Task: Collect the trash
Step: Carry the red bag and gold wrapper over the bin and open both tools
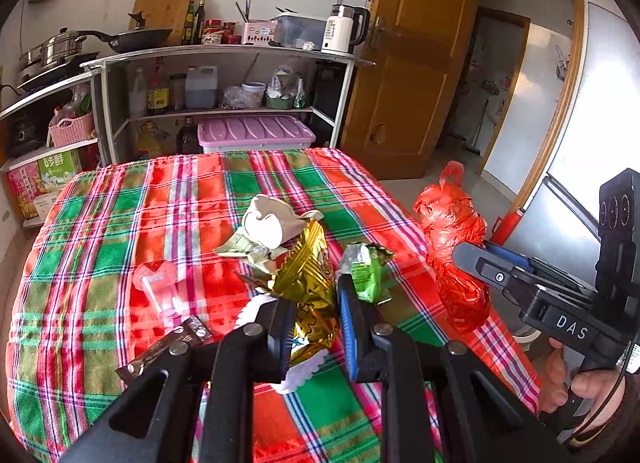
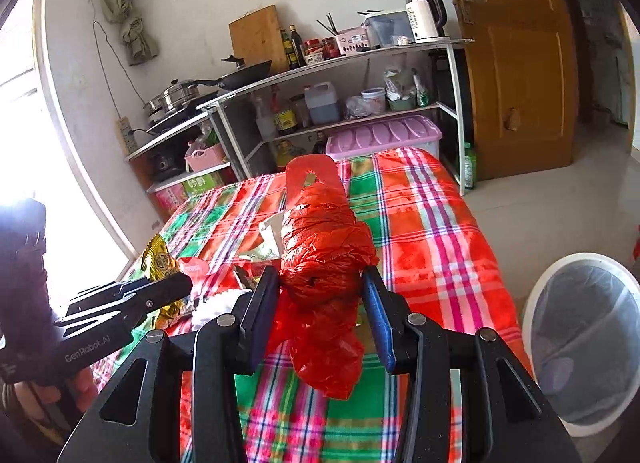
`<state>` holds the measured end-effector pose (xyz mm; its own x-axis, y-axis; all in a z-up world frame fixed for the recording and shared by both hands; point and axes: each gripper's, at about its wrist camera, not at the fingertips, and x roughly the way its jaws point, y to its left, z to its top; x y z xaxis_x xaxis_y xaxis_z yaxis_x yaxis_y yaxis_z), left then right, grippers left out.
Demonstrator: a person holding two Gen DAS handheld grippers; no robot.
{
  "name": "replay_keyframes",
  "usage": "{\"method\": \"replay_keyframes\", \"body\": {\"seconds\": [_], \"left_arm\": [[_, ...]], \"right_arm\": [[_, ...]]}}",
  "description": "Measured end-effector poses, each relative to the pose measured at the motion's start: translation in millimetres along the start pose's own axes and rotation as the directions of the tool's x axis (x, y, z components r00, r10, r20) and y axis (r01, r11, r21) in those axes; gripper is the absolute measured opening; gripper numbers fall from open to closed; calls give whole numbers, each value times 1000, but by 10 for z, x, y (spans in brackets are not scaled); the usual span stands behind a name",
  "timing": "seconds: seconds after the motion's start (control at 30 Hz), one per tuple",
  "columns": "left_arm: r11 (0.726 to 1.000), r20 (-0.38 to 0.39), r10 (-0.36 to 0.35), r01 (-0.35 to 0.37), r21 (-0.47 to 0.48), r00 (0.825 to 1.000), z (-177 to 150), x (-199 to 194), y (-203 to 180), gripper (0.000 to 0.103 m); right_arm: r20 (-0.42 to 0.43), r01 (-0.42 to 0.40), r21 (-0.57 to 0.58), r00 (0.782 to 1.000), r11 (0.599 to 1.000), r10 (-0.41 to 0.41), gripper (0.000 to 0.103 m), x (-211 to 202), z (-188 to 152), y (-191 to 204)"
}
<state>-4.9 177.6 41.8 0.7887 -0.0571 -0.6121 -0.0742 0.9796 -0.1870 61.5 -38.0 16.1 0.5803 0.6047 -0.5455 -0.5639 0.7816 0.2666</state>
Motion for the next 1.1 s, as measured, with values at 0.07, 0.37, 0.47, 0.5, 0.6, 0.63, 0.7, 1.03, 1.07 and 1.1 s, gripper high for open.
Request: {"method": "replay_keyframes", "body": {"seconds": [0.07, 0.37, 0.47, 0.5, 0.6, 0.63, 0.7, 1.03, 1.07, 1.1], "left_arm": [[1000, -1, -16, 16, 18, 1000, 30, 30, -133, 21], [984, -43, -151, 154, 88, 988, 150, 317, -893, 21], [972, -64, -200, 206, 115, 978, 180, 441, -1208, 21], [967, -72, -211, 219, 131, 975, 180, 479, -1316, 21], [952, -96, -246, 259, 164, 964, 183, 594, -1611, 21], [947, -105, -257, 272, 170, 961, 181, 634, -1692, 21], [938, -127, -276, 296, 181, 953, 162, 705, -1853, 21], [906, -202, -291, 337, 256, 935, 112, 1055, -2478, 21], [903, -205, -292, 340, 262, 934, 99, 1088, -2524, 21], [901, -214, -292, 343, 265, 932, 88, 1131, -2574, 21]], "right_arm": [[18, 22, 10, 1000, 1000, -22, 43, -120, 0, -101], [55, 152, 81, 986, 985, -156, 43, -611, -63, -700], [60, 199, 111, 977, 974, -206, 43, -780, -106, -942], [57, 216, 121, 973, 969, -224, 44, -827, -117, -1021], [49, 257, 153, 962, 954, -267, 43, -962, -170, -1236], [46, 273, 160, 958, 949, -283, 44, -1005, -191, -1298], [41, 293, 179, 952, 939, -304, 44, -1081, -221, -1428], [-5, 357, 244, 930, 902, -367, 43, -1266, -437, -1936], [-12, 365, 245, 927, 898, -374, 44, -1271, -459, -1977], [-20, 372, 244, 925, 896, -378, 44, -1267, -476, -2017]]}}
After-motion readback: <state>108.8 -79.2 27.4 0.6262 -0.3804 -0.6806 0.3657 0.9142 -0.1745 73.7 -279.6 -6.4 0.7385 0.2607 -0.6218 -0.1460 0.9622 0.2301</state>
